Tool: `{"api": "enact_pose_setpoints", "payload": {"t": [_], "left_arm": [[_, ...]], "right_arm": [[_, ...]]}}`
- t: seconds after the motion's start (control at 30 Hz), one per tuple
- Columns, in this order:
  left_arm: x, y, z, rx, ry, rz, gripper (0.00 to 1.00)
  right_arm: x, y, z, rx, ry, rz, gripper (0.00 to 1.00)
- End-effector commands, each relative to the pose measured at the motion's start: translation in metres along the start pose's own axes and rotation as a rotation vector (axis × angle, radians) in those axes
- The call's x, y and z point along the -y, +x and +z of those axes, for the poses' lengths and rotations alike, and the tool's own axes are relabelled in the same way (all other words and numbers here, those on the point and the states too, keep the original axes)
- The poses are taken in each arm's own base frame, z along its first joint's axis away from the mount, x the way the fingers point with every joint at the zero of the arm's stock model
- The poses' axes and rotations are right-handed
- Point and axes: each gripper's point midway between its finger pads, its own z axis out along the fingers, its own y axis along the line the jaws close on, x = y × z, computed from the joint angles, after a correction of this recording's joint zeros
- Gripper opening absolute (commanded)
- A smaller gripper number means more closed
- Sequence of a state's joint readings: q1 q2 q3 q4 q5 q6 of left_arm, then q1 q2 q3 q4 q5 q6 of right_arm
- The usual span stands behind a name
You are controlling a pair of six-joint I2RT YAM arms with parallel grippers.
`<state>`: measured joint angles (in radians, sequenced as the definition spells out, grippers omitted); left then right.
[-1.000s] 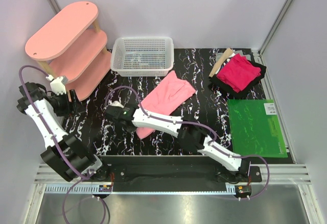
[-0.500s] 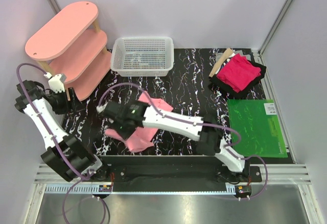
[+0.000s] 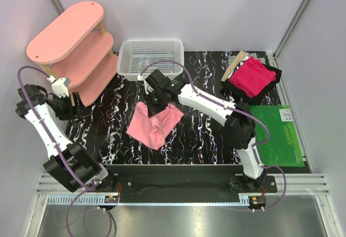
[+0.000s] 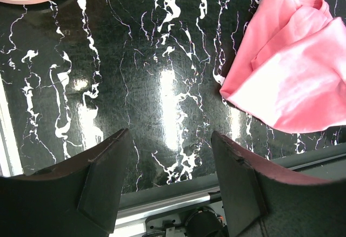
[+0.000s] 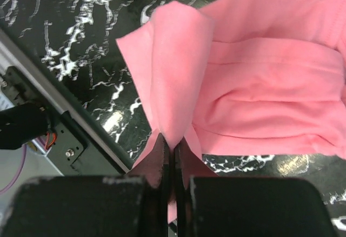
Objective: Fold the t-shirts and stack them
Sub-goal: Fold the tshirt
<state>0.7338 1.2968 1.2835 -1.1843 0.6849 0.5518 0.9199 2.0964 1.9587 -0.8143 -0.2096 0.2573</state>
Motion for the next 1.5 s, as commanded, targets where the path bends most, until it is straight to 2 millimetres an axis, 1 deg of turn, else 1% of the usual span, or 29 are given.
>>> {"api": "enact_pose_setpoints", "payload": {"t": [0.0,0.17,0.27,0.3,0.33,0.37,0.43,0.47,0.5,0.53,0.57,0.63,0.7,0.8,0.83,0.9,0.93,0.97,1.0,1.03,1.07,1.13,1.17,1.2,1.27,1.33,1.37,1.4,1.47], "left_arm": [[0.009,-0.008,-0.003,0.022,0.023,0.028,0.66],[0.011,-0.005,0.001,0.003,0.029,0.034,0.66],[0.015,-0.003,0.004,-0.012,0.039,0.040,0.66],[0.019,-0.004,0.005,-0.016,0.046,0.050,0.66],[0.022,-0.004,0.005,-0.016,0.049,0.060,0.67],[0.025,-0.003,0.006,-0.022,0.052,0.065,0.66],[0.037,-0.003,0.007,-0.034,0.073,0.100,0.67],[0.041,-0.002,0.008,-0.046,0.075,0.118,0.67],[0.052,0.001,0.012,-0.070,0.102,0.151,0.67],[0.056,0.001,0.012,-0.075,0.107,0.167,0.67],[0.060,0.002,0.012,-0.080,0.110,0.184,0.67],[0.071,0.002,0.013,-0.092,0.128,0.215,0.67],[0.078,0.000,0.013,-0.094,0.138,0.230,0.67],[0.084,-0.001,0.015,-0.104,0.151,0.235,0.67],[0.086,-0.001,0.016,-0.109,0.151,0.235,0.67],[0.089,-0.001,0.017,-0.116,0.157,0.237,0.67],[0.088,0.001,0.018,-0.122,0.152,0.233,0.67],[0.087,-0.001,0.019,-0.117,0.145,0.230,0.67],[0.088,0.001,0.020,-0.121,0.147,0.227,0.68],[0.087,0.001,0.020,-0.122,0.143,0.228,0.68],[0.086,0.001,0.022,-0.122,0.140,0.226,0.68],[0.084,0.001,0.024,-0.127,0.133,0.221,0.67],[0.083,0.001,0.024,-0.126,0.132,0.217,0.67],[0.083,0.001,0.025,-0.128,0.132,0.218,0.67],[0.082,0.000,0.025,-0.125,0.122,0.214,0.68],[0.082,-0.001,0.024,-0.120,0.117,0.217,0.67],[0.082,-0.002,0.024,-0.116,0.115,0.216,0.67],[0.082,-0.004,0.023,-0.111,0.109,0.219,0.68],[0.082,-0.006,0.021,-0.107,0.103,0.221,0.68]], "right_arm": [[0.002,-0.024,0.001,0.074,-0.091,-0.044,0.00],[0.031,-0.031,0.005,0.081,-0.090,-0.023,0.00],[0.059,-0.037,0.010,0.096,-0.055,-0.013,0.00],[0.074,-0.041,0.009,0.105,-0.042,0.006,0.00],[0.081,-0.042,0.011,0.105,-0.044,0.016,0.00],[0.093,-0.038,0.018,0.087,-0.039,0.033,0.00],[0.117,-0.039,0.023,0.085,-0.004,0.062,0.05],[0.130,-0.034,0.031,0.068,0.015,0.076,0.14],[0.141,-0.033,0.033,0.065,0.047,0.087,0.31],[0.156,-0.033,0.033,0.067,0.074,0.116,0.55],[0.165,-0.030,0.035,0.060,0.097,0.144,0.65],[0.189,-0.031,0.029,0.069,0.182,0.185,0.89],[0.206,-0.040,0.011,0.114,0.293,0.198,0.90],[0.225,-0.060,-0.030,0.212,0.477,0.209,0.97],[0.221,-0.071,-0.050,0.261,0.494,0.212,0.97],[0.214,-0.081,-0.070,0.316,0.501,0.236,0.97],[0.205,-0.087,-0.088,0.355,0.488,0.249,0.97],[0.185,-0.091,-0.089,0.361,0.390,0.252,0.96],[0.172,-0.092,-0.092,0.360,0.326,0.250,0.96],[0.151,-0.093,-0.096,0.359,0.225,0.247,0.97],[0.117,-0.093,-0.093,0.331,0.041,0.249,0.97],[0.086,-0.086,-0.090,0.288,-0.142,0.262,0.97],[0.062,-0.088,-0.092,0.282,-0.286,0.264,0.97],[0.056,-0.077,-0.081,0.244,-0.333,0.290,0.97],[0.041,-0.073,-0.075,0.205,-0.465,0.336,0.97],[0.045,-0.056,-0.052,0.136,-0.485,0.391,0.97],[0.044,-0.051,-0.046,0.111,-0.510,0.414,0.97],[0.049,-0.039,-0.033,0.070,-0.509,0.448,0.98],[0.051,-0.026,-0.021,0.026,-0.524,0.488,0.98]]}}
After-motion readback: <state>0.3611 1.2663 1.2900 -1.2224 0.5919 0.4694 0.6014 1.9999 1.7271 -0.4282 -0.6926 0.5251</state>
